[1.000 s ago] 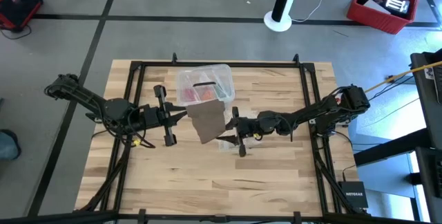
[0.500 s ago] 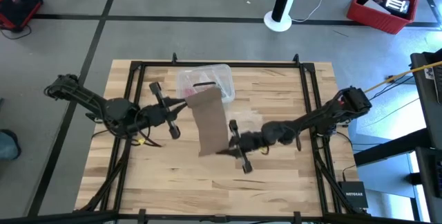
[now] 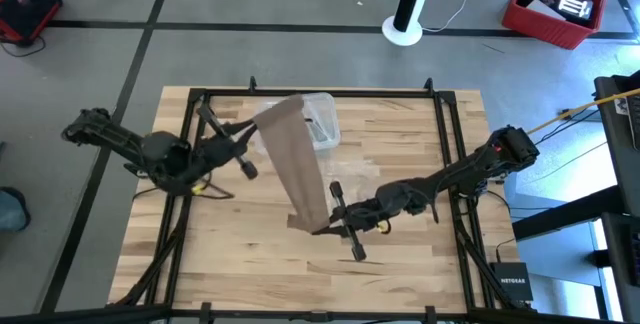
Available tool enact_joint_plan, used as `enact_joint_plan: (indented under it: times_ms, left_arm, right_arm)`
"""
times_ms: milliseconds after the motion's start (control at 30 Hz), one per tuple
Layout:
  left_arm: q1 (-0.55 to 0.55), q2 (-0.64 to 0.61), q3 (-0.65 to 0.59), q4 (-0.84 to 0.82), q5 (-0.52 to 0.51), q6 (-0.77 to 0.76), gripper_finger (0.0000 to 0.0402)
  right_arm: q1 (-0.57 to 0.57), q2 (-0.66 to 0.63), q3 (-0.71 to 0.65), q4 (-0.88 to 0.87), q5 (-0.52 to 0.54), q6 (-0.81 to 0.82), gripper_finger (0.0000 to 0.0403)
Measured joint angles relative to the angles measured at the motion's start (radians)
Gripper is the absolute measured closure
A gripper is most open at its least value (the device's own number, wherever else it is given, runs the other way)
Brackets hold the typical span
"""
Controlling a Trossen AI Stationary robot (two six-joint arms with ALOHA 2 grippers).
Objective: Roll bandage
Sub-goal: Roll the brown bandage
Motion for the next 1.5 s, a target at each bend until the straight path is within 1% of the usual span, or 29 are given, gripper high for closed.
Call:
enact_joint_plan:
  times_ms: [167,233,300,433,600,733,833,1067,1167,1300,1400,1500]
  left_arm:
    - [-0.034,-0.008,0.0,0.034,0.128,-0.131,0.0402]
    - [-0.048,-0.009,0.0,0.041,0.181,-0.178,0.0402]
    - [-0.066,-0.009,0.0,0.04,0.212,-0.221,0.0402]
    - [-0.108,-0.01,0.0,0.029,0.213,-0.308,0.0402]
    - [-0.151,-0.027,0.0,0.03,0.227,-0.34,0.0402]
    - [-0.168,-0.026,0.0,0.013,0.226,-0.364,0.0402]
    - [-0.172,-0.026,0.0,-0.028,0.227,-0.389,0.0402]
    - [-0.172,-0.026,0.0,-0.052,0.229,-0.398,0.0402]
    - [-0.169,-0.025,0.0,-0.084,0.23,-0.398,0.0402]
    - [-0.153,-0.025,0.0,-0.101,0.228,-0.397,0.0402]
    - [-0.14,-0.025,0.0,-0.107,0.226,-0.394,0.0402]
    - [-0.13,-0.025,0.0,-0.125,0.226,-0.395,0.0402]
  right_arm:
    - [-0.027,0.0,0.0,-0.043,0.003,-0.003,0.0399]
    - [-0.049,0.0,0.0,-0.083,0.005,-0.013,0.04]
    - [-0.071,0.0,0.0,-0.137,0.024,-0.02,0.0399]
    - [-0.106,0.004,0.0,-0.232,0.061,-0.02,0.0397]
    - [-0.142,0.005,0.0,-0.272,0.049,-0.016,0.0396]
    - [-0.17,0.005,0.0,-0.267,0.101,0.025,0.0389]
    - [-0.194,0.005,0.0,-0.269,0.108,0.029,0.0353]
    - [-0.205,-0.013,0.006,-0.26,0.126,0.025,0.0207]
    - [-0.203,-0.037,0.013,-0.264,0.116,0.024,0.0157]
    - [-0.203,-0.048,0.013,-0.255,0.112,0.029,0.0119]
    - [-0.203,-0.048,0.013,-0.265,0.098,0.033,0.0109]
    - [-0.203,-0.049,0.013,-0.309,0.102,0.033,0.0107]
